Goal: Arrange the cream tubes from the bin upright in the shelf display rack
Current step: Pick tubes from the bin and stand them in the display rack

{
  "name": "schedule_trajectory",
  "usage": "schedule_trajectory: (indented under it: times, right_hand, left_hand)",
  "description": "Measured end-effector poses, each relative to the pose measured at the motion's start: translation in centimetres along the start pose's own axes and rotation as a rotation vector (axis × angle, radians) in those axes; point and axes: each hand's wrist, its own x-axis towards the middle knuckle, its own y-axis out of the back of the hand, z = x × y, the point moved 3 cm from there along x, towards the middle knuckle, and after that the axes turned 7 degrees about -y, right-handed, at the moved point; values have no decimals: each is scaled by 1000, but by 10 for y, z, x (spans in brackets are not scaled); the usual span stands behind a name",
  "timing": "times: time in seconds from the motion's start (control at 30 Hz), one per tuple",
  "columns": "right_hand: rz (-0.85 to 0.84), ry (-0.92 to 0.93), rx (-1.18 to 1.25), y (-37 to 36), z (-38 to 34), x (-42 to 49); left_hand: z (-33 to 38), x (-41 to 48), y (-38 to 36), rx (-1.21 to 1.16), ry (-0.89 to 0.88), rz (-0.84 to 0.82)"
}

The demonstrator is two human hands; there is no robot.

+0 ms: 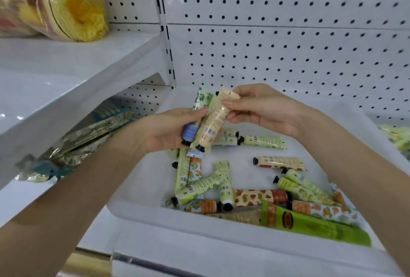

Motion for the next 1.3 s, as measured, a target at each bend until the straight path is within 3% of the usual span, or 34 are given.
schedule_trajectory:
  times: [0.23, 0.43, 0.63, 0.8, 1.13, 1.3]
  right_hand:
    - [79, 114, 131, -9, 0, -3]
    - [131, 144, 187, 6, -1, 3]
    - [99, -35, -303, 21, 28, 11]
    - [-162, -123, -743, -7, 66, 26]
    - [-350, -86, -846, -41, 92, 39]
    - [-353, -76, -850, -45, 89, 37]
  left_hand:
    - [5, -8, -9, 139, -47, -68]
    - [6, -6, -5, 86, -91, 9]
    - [6, -1, 4, 49, -163, 92]
    - [7, -2, 3, 103, -156, 80]
    - [6, 0, 4, 153, -125, 78]
    - [9, -3, 3, 87, -161, 75]
